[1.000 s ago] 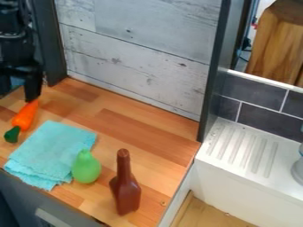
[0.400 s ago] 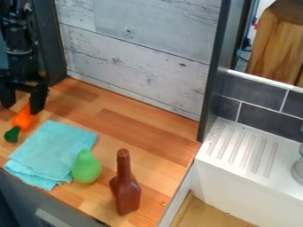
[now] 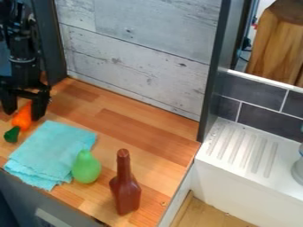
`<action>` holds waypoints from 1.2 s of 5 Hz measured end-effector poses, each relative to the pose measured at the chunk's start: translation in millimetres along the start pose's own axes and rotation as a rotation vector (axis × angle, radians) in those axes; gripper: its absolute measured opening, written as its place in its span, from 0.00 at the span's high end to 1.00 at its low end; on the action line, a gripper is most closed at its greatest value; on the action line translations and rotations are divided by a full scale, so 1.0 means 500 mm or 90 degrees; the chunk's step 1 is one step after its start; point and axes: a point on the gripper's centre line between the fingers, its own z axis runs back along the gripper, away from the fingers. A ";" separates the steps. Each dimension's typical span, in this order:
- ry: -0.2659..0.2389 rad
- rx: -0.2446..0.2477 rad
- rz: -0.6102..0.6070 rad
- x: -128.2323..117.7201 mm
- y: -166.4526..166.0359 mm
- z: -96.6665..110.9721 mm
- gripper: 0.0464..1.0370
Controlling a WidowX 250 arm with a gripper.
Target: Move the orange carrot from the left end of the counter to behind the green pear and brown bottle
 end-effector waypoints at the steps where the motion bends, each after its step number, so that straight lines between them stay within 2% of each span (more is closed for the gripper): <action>1: -0.007 0.003 0.006 0.004 0.001 -0.002 0.34; 2: -0.005 -0.008 0.010 -0.009 -0.007 -0.001 0.48; 3: -0.064 -0.020 0.020 -0.021 -0.011 0.078 0.48; 4: -0.111 -0.045 -0.007 -0.030 -0.058 0.128 0.48; 5: -0.137 -0.067 -0.042 -0.023 -0.106 0.158 0.48; 6: -0.152 -0.076 -0.052 -0.027 -0.143 0.172 0.48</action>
